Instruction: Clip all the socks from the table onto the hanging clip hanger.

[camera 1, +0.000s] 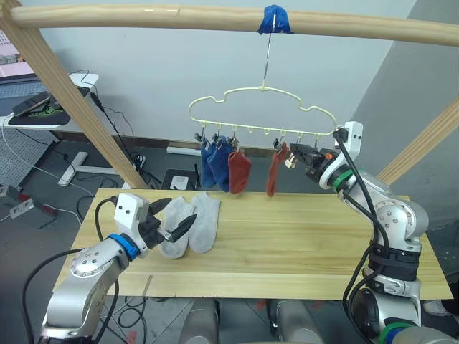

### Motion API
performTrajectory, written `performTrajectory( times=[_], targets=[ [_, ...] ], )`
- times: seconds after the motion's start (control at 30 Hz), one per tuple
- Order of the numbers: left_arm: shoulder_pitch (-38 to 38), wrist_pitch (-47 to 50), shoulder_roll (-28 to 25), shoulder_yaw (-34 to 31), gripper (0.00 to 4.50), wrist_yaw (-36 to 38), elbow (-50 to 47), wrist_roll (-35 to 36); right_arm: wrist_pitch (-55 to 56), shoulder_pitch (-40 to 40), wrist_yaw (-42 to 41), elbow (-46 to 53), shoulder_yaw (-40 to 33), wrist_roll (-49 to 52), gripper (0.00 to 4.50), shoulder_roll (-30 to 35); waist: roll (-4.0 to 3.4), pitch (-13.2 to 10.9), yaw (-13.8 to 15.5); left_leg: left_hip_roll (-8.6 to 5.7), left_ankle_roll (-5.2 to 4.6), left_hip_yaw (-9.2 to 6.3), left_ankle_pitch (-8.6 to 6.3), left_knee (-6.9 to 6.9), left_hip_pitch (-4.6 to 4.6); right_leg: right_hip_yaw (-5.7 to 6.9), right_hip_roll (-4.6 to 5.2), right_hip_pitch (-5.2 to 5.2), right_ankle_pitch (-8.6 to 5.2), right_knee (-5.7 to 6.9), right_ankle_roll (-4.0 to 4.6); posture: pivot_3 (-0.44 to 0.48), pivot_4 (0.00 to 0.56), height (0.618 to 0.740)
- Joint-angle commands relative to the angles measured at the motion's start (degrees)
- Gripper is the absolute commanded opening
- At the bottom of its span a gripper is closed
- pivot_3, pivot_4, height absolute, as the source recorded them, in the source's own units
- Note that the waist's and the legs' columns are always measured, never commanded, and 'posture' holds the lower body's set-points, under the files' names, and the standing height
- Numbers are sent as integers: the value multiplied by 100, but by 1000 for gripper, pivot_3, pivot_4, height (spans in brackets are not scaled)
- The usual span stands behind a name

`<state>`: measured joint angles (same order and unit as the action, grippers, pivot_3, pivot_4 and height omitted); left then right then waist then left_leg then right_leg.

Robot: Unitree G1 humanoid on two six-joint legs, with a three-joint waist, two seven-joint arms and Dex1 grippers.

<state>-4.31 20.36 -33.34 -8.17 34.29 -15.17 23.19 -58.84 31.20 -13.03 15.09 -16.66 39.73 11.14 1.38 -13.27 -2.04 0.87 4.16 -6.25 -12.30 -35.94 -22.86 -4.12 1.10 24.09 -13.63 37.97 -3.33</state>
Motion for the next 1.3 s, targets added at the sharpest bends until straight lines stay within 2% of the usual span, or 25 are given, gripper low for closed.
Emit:
performTrajectory(
  times=[0.03, 0.2, 0.57, 0.73, 0.87, 0.97, 1.07, 1.3],
  targets=[
    [175, -297, 72, 114, 4500, 38, 226, -269, -229, 105, 105, 393, -11, 353, 57, 17, 0, 0, -1, 0, 0, 0, 0, -3, -2, 0, 0, 0, 1, 0, -1, 18, 178, 740],
    [1001, -670, 302, 733, 4500, 86, 1548, -921, -693, -73, 95, 846, 100, 741, 57, 123, -6, 4, 13, 0, -1, 0, 1, -2, -3, 2, 0, 0, 15, 2, -27, 9, 182, 740],
    [2633, -2333, 772, 1786, 4500, 641, 4613, -2138, -708, -24, 482, 923, 88, 899, 57, -6, -6, 4, -133, 0, -2, 1, 1, 0, -9, 2, 0, 3, 17, 1, -32, -57, 203, 740],
    [3418, -3106, 1039, 1959, 4500, 113, 6445, -2749, -675, -72, 761, 1057, 86, 908, 57, -101, -6, 4, -192, -1, -3, -1, 1, -2, -10, 2, 0, 3, 19, 0, -35, -90, 211, 740],
    [3699, -3235, 1081, 1939, 4500, -15, 7031, -2943, -723, -100, 917, 1158, 41, 1024, 57, -117, -6, 4, -282, -1, -3, -1, 1, -1, -12, 1, 1, 2, 18, 0, -37, -103, 210, 740],
    [3744, -3169, 1099, 1944, 3902, 161, 7252, -2982, -681, -103, 987, 1142, 33, 1048, 57, -113, -6, 4, -300, -2, -3, -1, 1, -1, -11, 0, 1, 2, 18, 0, -38, -105, 207, 740],
    [3666, -3009, 1170, 1893, 3035, 564, 7223, -2833, -648, -68, 1038, 1120, 50, 1058, 57, -144, -6, 4, -311, -1, -3, -1, 1, 0, -8, 0, 1, 2, 18, 1, -38, -105, 206, 740],
    [3415, -2914, 1236, 1798, 950, 749, 6826, -2764, -579, -19, 1051, 1044, 106, 1074, 57, -120, -6, 4, -313, -1, -4, -1, 2, -1, -7, -1, 1, 0, 18, 1, -39, -102, 201, 740]
  ],
)
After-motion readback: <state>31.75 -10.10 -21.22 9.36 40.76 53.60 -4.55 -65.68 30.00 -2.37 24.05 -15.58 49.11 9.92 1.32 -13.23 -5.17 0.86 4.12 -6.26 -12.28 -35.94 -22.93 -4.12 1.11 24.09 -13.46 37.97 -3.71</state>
